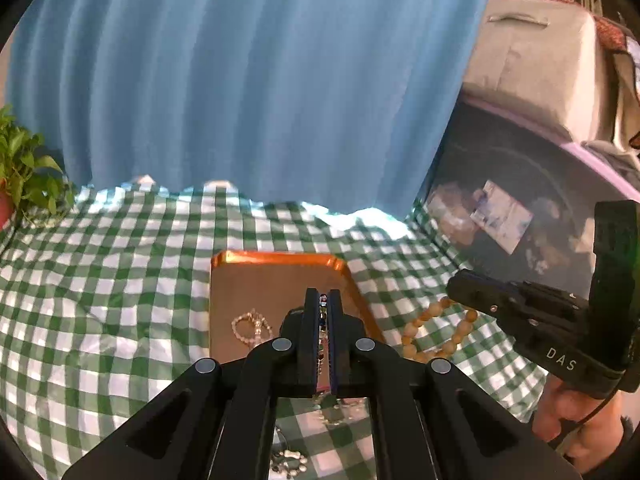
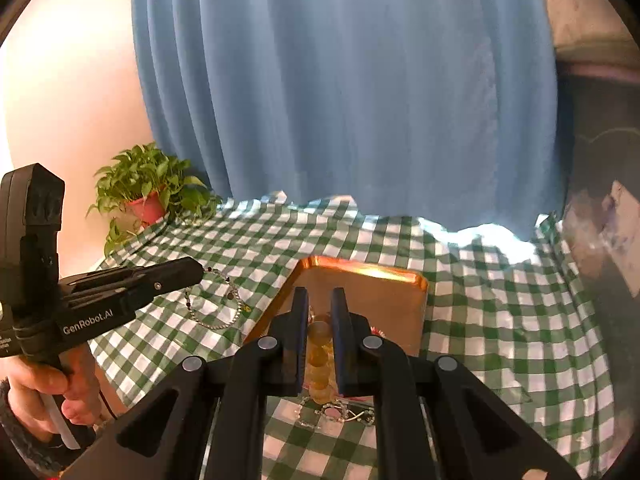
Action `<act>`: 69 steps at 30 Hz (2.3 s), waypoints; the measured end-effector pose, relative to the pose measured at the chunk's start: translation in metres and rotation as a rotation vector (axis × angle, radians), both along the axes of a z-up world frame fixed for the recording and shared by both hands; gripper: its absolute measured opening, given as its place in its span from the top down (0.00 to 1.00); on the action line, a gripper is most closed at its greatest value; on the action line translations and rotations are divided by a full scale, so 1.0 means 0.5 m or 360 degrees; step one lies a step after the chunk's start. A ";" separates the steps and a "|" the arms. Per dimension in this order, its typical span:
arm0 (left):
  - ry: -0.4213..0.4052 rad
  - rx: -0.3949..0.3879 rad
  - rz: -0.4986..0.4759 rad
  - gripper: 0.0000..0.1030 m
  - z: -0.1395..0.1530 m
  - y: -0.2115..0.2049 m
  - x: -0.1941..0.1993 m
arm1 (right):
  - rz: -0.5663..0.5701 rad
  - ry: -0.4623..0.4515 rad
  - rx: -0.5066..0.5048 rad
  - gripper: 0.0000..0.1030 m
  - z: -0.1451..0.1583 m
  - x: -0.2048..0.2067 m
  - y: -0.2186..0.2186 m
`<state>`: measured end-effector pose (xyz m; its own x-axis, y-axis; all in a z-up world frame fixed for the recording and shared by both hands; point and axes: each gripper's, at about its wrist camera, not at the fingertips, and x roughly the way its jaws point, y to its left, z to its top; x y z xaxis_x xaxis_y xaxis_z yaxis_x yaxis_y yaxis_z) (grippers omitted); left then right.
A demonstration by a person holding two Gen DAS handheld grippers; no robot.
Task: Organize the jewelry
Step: 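Carry the silver bangle and wooden bracelet over the orange tray with both grippers, then lower both bracelets into the tray and open both grippers, then reach the left gripper to the black-white beaded bangles while the right reaches the silver chain bracelet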
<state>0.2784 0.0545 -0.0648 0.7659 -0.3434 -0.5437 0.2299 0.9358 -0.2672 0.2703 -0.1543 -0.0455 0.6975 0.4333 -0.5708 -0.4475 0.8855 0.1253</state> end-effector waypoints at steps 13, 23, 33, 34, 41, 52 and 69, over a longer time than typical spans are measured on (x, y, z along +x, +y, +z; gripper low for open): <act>0.0176 -0.0001 -0.0046 0.97 -0.146 -0.012 0.109 | 0.0073 0.0259 -0.0012 0.90 -0.194 0.118 0.027; 0.0452 0.0175 0.0031 0.97 -0.326 0.011 0.170 | 0.0028 0.0401 -0.0081 0.90 -0.318 0.181 -0.007; 0.0509 0.0251 0.0093 0.93 -0.365 0.016 0.164 | 0.0029 0.0390 -0.0135 0.87 -0.367 0.172 -0.019; 0.0526 0.0290 0.0113 0.90 -0.361 0.012 0.161 | 0.0031 0.0373 -0.0142 0.83 -0.360 0.166 -0.016; 0.0389 0.0311 0.0219 0.24 -0.287 0.013 0.079 | -0.0012 0.0285 -0.0037 0.37 -0.294 0.101 -0.033; 0.0233 0.0280 0.0210 0.23 -0.170 0.031 -0.100 | -0.0172 0.0267 0.0140 0.18 -0.235 -0.071 -0.092; 0.0054 0.0309 0.0189 0.24 -0.212 0.051 -0.282 | -0.0172 0.0232 0.0157 0.16 -0.239 -0.210 -0.081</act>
<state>0.1373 0.0802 -0.1706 0.7747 -0.1383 -0.6170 0.1091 0.9904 -0.0849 0.1655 -0.1946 -0.1648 0.6561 0.4192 -0.6275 -0.3216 0.9075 0.2701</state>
